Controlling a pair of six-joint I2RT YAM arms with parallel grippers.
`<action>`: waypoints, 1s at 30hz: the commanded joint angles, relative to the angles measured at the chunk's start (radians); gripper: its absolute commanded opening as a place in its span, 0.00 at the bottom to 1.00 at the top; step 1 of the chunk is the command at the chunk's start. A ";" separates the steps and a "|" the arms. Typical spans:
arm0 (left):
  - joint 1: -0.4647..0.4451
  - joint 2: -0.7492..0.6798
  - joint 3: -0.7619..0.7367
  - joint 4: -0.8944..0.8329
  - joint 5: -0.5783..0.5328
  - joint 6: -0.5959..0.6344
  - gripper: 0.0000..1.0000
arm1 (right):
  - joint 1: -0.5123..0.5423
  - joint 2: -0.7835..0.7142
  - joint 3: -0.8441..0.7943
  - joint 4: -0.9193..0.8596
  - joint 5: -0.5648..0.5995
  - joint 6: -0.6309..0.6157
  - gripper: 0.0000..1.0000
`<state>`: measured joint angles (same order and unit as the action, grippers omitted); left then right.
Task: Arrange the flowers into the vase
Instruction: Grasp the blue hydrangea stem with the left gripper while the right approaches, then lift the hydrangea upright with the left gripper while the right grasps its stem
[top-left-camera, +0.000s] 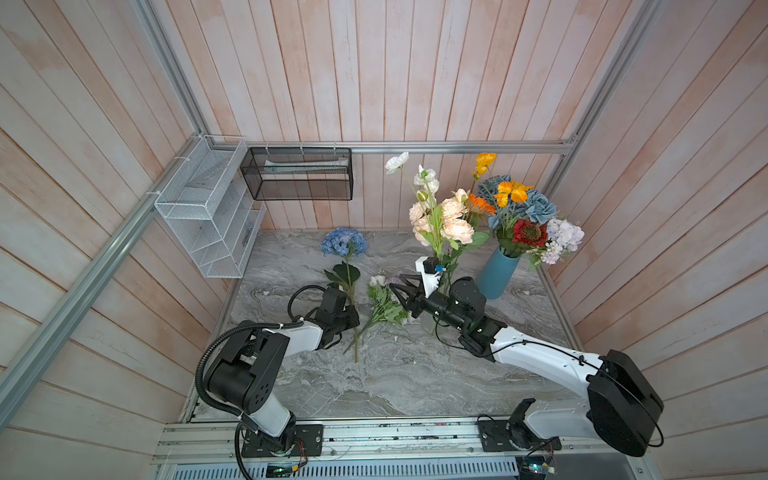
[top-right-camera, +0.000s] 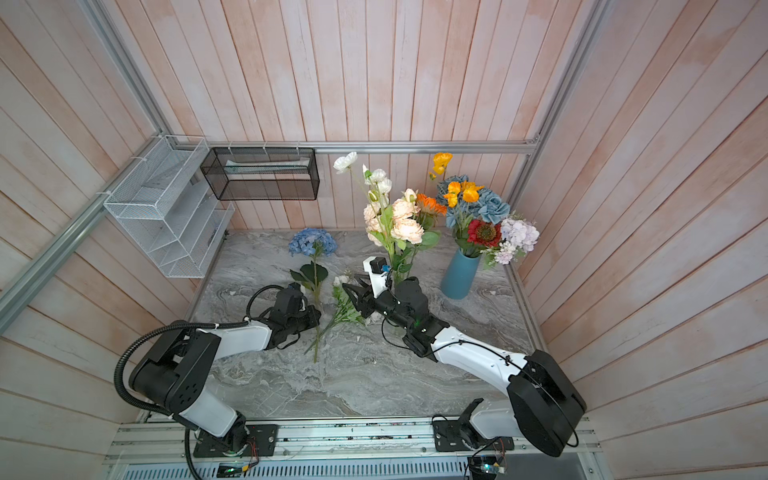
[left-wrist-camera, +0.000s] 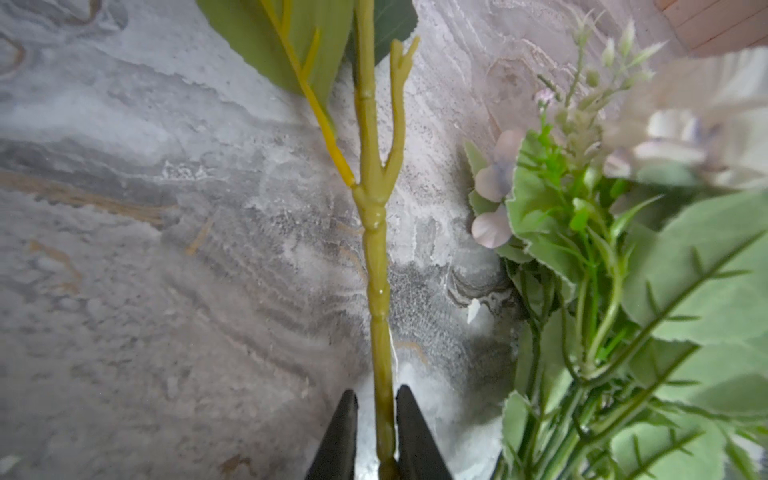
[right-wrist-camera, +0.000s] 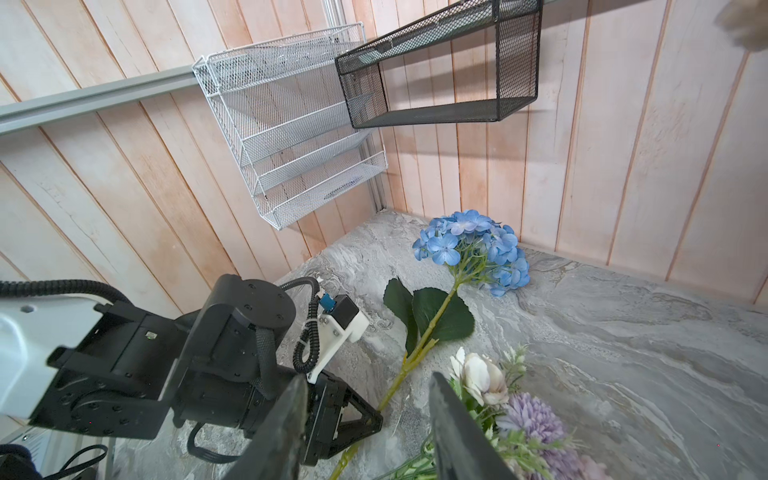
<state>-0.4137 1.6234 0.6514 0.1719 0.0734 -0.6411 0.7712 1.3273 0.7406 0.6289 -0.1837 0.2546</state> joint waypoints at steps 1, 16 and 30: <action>-0.004 -0.001 0.011 0.008 -0.018 0.004 0.14 | 0.006 -0.023 0.007 0.011 0.017 -0.015 0.47; -0.004 -0.133 -0.037 0.028 -0.038 -0.019 0.00 | 0.007 -0.051 0.002 0.000 0.045 -0.023 0.47; -0.065 -0.480 -0.130 0.139 -0.053 0.004 0.00 | 0.007 -0.040 0.043 0.024 -0.042 0.039 0.48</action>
<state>-0.4507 1.1976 0.5468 0.2230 0.0444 -0.6579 0.7719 1.2846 0.7414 0.6289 -0.1787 0.2623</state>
